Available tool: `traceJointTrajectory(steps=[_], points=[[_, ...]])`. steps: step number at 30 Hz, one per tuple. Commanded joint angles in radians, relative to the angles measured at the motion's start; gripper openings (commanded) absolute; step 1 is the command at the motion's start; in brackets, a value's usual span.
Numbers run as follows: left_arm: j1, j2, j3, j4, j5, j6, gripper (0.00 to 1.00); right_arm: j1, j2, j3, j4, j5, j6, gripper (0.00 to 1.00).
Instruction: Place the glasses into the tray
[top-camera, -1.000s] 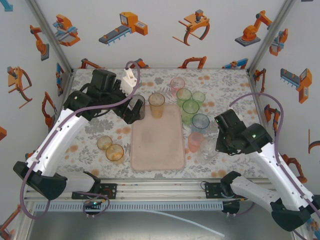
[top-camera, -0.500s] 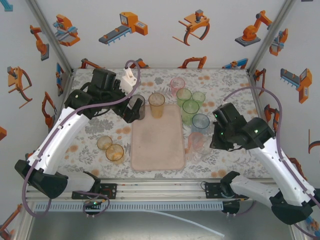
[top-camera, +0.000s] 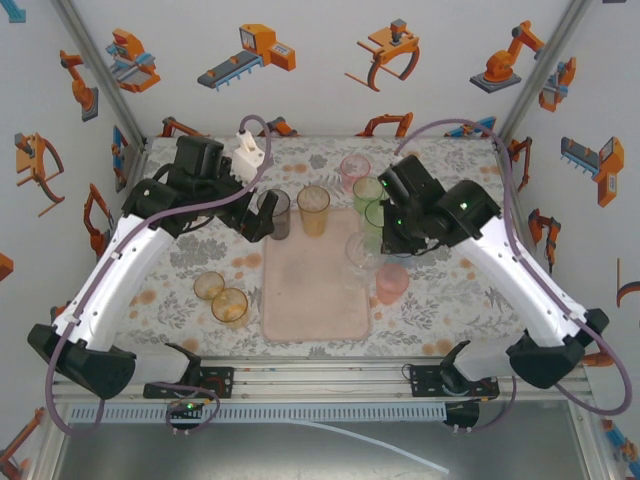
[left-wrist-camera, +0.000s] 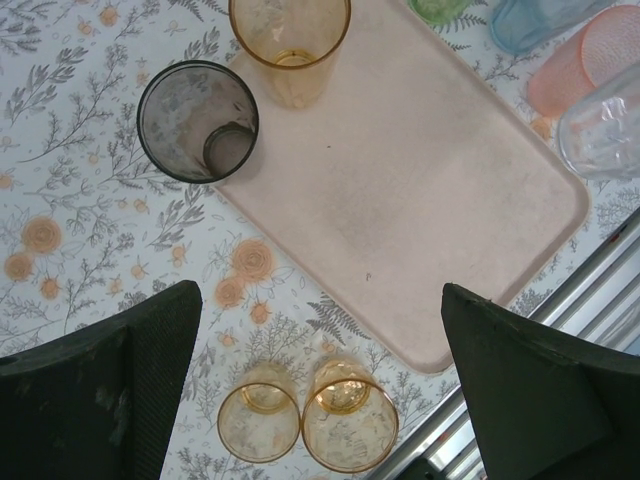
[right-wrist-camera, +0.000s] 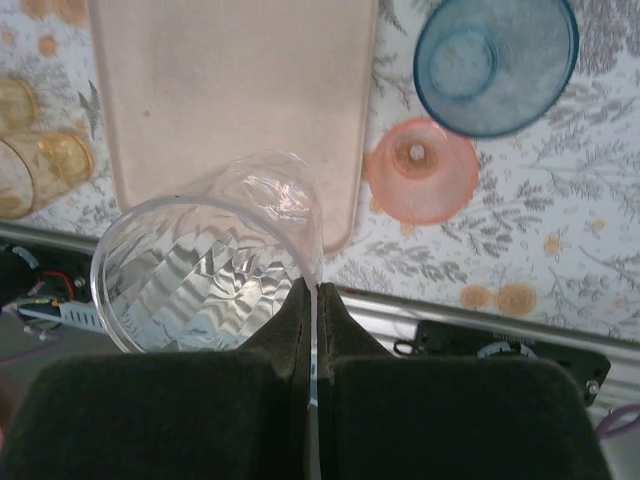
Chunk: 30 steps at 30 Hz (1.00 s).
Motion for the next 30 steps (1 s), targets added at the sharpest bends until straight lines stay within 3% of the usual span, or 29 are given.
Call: traceJointTrajectory(steps=[1, 14, 30], points=[[0.016, -0.055, -0.023, -0.006, -0.006, -0.01, 0.97, 0.007, 0.083, 0.111, 0.053, 0.053, -0.075, 0.0], [0.086, -0.181, -0.11, 0.011, 0.043, -0.033, 0.97, -0.058, 0.4, 0.378, 0.095, 0.133, -0.134, 0.0], [0.092, -0.199, -0.14, 0.025, 0.084, -0.045, 0.97, -0.169, 0.439, 0.263, 0.257, 0.077, -0.052, 0.0]])
